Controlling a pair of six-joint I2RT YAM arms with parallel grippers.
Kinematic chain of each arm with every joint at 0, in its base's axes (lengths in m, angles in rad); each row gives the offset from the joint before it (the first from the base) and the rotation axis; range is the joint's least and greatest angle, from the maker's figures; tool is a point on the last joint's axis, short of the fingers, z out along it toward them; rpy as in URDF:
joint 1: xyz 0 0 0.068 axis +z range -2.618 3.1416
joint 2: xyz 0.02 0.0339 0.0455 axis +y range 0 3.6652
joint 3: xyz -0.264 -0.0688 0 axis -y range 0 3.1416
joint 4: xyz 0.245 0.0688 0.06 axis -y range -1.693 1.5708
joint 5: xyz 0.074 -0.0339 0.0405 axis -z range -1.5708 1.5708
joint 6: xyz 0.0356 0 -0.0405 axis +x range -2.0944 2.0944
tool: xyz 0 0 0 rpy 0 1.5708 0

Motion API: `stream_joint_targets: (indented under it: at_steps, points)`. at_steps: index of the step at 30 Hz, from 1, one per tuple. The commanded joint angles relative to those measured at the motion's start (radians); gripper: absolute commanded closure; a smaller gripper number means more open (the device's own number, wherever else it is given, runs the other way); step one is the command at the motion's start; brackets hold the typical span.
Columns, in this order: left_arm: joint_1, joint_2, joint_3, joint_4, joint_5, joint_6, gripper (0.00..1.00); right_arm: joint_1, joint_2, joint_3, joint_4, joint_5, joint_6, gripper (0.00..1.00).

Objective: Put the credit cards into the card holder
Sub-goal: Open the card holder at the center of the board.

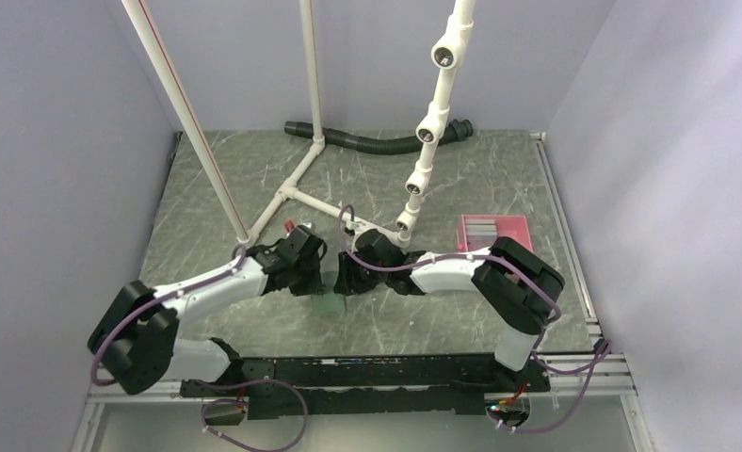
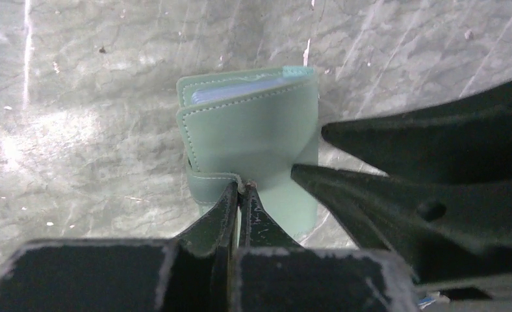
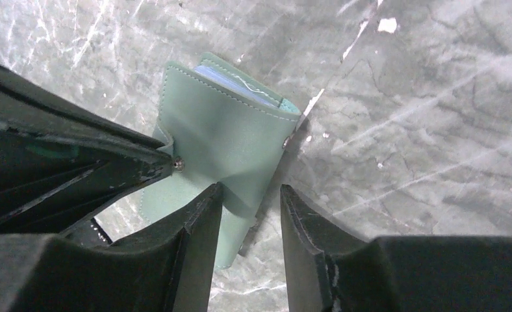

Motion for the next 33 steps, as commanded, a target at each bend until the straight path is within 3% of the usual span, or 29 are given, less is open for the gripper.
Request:
stream_joint_targets:
  at_steps: [1, 6, 11, 17, 21, 26, 29, 33]
  points:
    - [0.011, -0.134, -0.093, 0.072, 0.011, 0.059, 1.0, 0.006, 0.042, 0.059, -0.075, 0.067, -0.12, 0.57]
    - [0.019, -0.373, -0.169, 0.153, 0.058, 0.02, 1.0, 0.031, -0.011, 0.096, -0.15, 0.129, -0.211, 0.37]
    - [0.02, -0.554, -0.174, 0.123, 0.044, -0.01, 1.0, 0.057, -0.085, 0.109, -0.235, 0.211, -0.262, 0.21]
    - [0.022, -0.557, -0.137, 0.124, 0.087, -0.032, 1.0, 0.063, -0.209, 0.096, -0.336, 0.268, -0.25, 0.12]
    - [0.022, -0.463, -0.127, 0.135, 0.116, -0.036, 1.0, 0.063, -0.248, 0.089, -0.391, 0.302, -0.198, 0.13]
    - [0.021, -0.476, -0.154, 0.078, 0.071, -0.068, 1.0, 0.063, -0.253, 0.059, -0.33, 0.212, -0.172, 0.25]
    - [0.024, -0.525, -0.15, -0.106, -0.098, -0.135, 1.0, 0.063, -0.208, 0.062, -0.242, 0.067, -0.127, 0.36]
    - [0.024, -0.547, -0.139, -0.469, -0.349, -0.422, 1.0, 0.063, -0.141, 0.088, -0.145, -0.03, -0.063, 0.39]
